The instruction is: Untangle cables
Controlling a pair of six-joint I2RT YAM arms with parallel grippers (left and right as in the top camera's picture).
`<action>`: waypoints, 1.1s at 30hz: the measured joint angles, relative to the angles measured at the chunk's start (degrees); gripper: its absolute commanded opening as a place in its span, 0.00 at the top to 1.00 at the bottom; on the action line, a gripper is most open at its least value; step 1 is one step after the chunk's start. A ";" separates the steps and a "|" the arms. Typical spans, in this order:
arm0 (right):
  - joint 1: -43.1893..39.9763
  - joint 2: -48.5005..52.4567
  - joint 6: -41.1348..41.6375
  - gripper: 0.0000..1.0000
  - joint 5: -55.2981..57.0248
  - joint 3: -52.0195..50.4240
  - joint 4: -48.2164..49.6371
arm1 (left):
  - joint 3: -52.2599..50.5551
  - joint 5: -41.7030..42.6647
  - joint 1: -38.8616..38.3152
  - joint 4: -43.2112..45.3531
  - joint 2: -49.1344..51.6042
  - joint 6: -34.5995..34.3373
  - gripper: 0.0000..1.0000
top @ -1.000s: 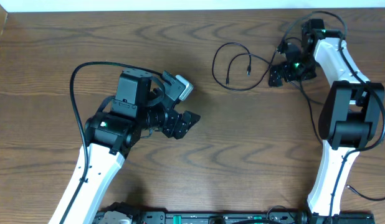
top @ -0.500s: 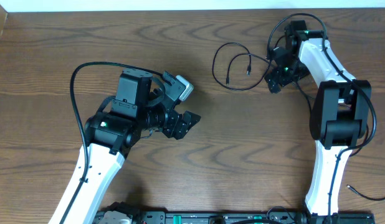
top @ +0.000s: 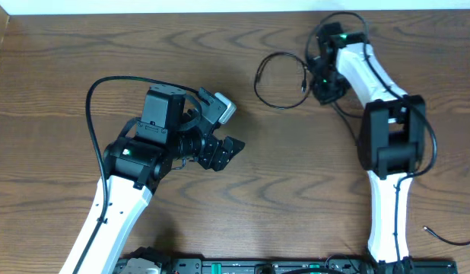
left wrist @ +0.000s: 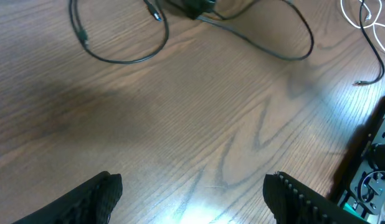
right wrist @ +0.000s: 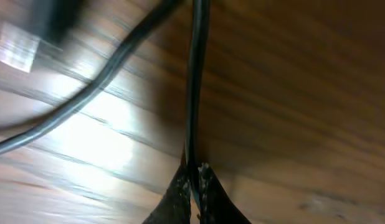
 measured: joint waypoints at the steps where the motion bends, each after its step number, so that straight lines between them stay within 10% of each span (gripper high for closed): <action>1: 0.70 0.87 0.70 0.99 -0.87 3.02 -1.73 | 0.00 -0.02 0.00 0.00 0.00 0.02 0.21; 11: 1.68 1.22 4.96 0.99 -7.02 34.03 -12.72 | 0.00 0.00 0.00 0.02 0.00 0.02 0.21; 19: 1.68 1.31 7.96 0.98 -7.54 19.17 1.25 | 0.00 1.29 0.00 -0.07 0.00 0.04 0.21; 20: 1.68 1.33 8.63 0.89 -7.56 16.55 2.99 | 0.00 1.31 0.00 0.02 0.00 0.04 0.21; 21: 1.68 1.38 9.33 0.57 -7.52 15.61 3.48 | 0.00 1.31 0.00 -0.07 0.00 0.04 0.21; 33: 3.21 1.42 11.34 0.54 -7.72 6.38 12.11 | 0.00 1.46 0.00 -1.01 0.00 0.04 0.21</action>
